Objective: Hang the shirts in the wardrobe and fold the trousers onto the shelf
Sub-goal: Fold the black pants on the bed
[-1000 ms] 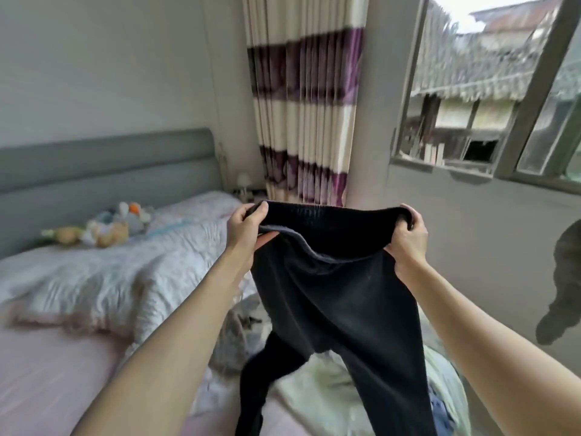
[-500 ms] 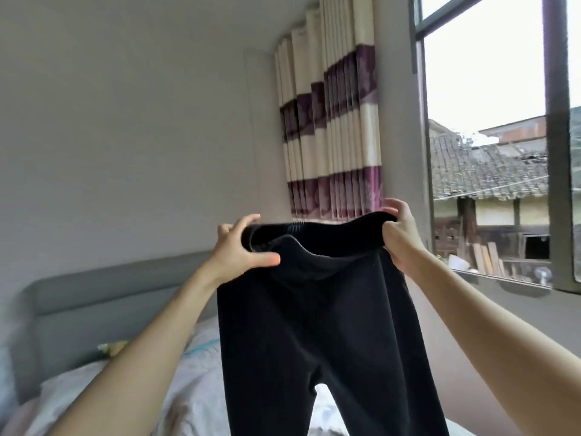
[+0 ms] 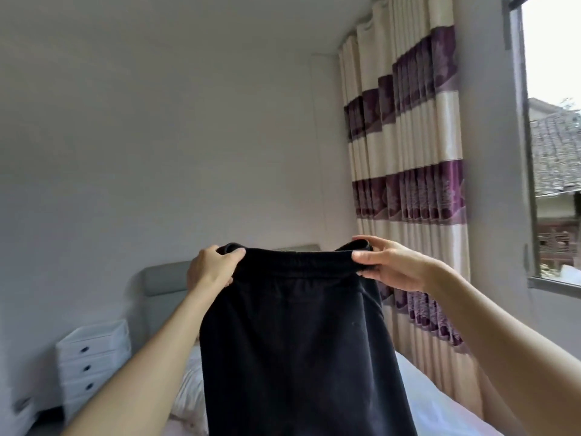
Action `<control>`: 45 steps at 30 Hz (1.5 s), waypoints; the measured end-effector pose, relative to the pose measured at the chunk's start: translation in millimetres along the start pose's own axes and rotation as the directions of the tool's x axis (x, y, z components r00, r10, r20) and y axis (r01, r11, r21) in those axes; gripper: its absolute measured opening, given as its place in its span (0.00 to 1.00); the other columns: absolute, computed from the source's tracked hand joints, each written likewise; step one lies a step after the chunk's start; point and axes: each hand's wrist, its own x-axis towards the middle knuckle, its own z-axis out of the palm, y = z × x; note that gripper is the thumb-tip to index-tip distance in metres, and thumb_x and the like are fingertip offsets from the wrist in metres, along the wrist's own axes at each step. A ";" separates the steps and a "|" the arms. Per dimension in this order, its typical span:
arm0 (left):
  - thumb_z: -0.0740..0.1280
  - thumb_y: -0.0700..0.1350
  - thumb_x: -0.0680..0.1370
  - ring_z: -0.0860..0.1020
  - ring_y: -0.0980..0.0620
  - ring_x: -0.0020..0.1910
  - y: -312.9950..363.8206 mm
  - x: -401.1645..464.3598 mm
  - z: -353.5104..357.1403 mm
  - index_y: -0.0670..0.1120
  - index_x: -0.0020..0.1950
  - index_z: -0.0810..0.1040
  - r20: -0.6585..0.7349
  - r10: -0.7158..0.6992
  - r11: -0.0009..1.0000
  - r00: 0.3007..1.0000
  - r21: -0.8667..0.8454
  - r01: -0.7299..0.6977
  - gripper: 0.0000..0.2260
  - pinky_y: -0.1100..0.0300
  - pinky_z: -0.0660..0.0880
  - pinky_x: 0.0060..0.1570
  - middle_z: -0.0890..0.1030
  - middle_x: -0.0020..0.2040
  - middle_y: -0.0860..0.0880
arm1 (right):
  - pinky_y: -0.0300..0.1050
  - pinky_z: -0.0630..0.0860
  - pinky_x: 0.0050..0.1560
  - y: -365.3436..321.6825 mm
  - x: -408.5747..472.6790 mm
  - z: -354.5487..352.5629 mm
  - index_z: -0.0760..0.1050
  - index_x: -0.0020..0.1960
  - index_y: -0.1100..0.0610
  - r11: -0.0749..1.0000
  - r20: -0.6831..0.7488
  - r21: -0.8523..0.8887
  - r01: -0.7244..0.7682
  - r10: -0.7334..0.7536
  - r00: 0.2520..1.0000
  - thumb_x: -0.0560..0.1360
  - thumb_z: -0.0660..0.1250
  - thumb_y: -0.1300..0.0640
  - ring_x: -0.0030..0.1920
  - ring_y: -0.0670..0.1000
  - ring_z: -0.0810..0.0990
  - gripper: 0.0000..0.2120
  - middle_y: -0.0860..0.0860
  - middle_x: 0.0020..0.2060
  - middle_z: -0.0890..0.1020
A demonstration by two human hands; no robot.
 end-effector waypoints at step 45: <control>0.71 0.35 0.69 0.75 0.55 0.42 -188.8 -214.8 121.4 0.45 0.45 0.79 0.689 0.463 0.819 0.558 -0.091 -0.566 0.08 0.51 0.74 0.44 0.79 0.43 0.51 | 0.44 0.75 0.44 257.4 -74.6 31.7 0.72 0.56 0.59 0.826 -0.383 -0.327 -0.459 0.328 0.864 0.75 0.66 0.61 0.47 0.53 0.78 0.10 0.57 0.49 0.78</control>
